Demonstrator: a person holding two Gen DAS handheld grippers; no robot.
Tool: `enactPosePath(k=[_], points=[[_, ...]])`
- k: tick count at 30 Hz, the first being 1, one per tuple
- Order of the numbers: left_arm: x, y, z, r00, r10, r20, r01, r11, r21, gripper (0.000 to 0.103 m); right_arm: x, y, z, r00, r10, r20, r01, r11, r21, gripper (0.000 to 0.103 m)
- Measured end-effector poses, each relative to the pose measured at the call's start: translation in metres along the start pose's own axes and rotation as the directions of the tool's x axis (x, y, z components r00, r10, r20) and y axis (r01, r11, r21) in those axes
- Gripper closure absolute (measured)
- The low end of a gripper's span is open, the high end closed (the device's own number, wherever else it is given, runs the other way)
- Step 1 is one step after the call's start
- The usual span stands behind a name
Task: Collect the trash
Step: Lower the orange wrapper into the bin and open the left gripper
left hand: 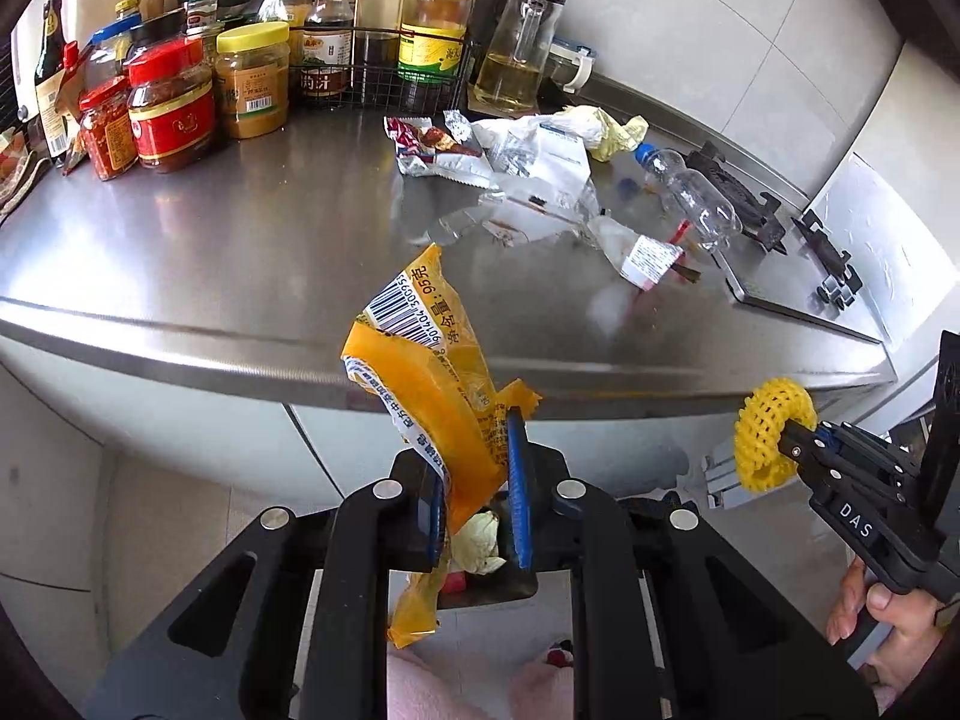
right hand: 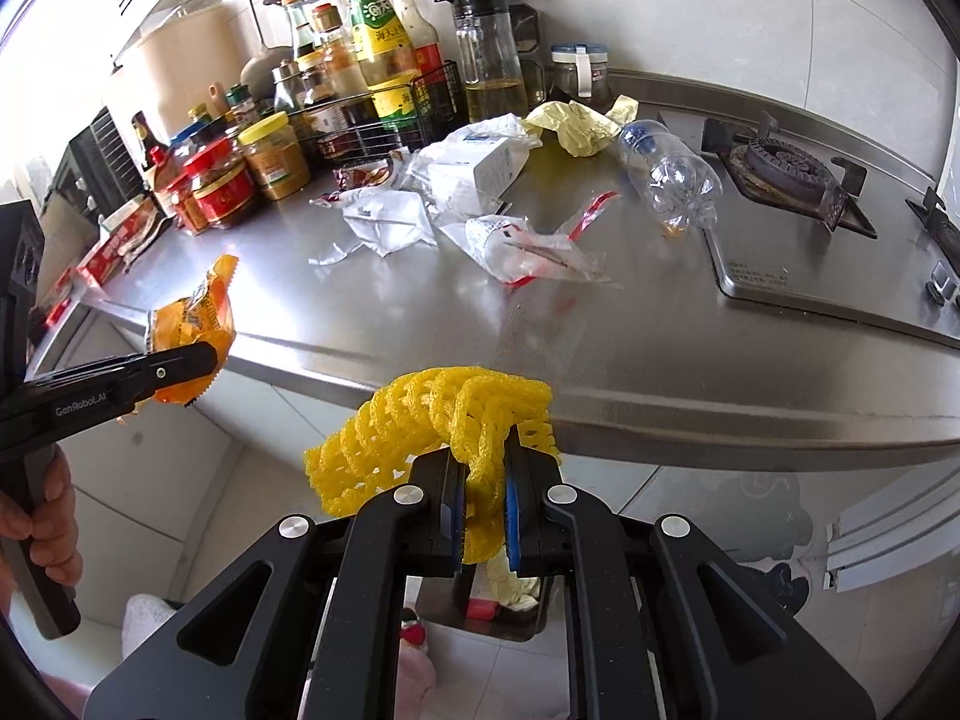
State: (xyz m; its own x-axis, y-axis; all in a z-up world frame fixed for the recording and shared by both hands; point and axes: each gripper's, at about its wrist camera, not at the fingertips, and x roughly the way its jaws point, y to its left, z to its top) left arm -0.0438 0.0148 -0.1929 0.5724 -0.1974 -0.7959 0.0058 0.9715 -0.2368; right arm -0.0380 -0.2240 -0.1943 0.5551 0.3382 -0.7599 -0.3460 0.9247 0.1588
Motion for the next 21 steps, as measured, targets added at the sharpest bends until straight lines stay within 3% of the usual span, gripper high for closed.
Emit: enactPosePath(k=[11, 21], points=[[0.034, -0.03, -0.084, 0.988, -0.016, -0.152, 0.011, 0.999, -0.034, 0.087, 0.035, -0.018, -0.058, 0.985, 0.06, -0.164, -0.057, 0.998, 0.027, 0.092], [0.12, -0.028, -0.148, 0.944, -0.03, -0.329, 0.006, 0.997, -0.073, 0.087, 0.127, -0.042, -0.112, 0.939, 0.103, -0.329, -0.037, 0.979, 0.202, 0.092]])
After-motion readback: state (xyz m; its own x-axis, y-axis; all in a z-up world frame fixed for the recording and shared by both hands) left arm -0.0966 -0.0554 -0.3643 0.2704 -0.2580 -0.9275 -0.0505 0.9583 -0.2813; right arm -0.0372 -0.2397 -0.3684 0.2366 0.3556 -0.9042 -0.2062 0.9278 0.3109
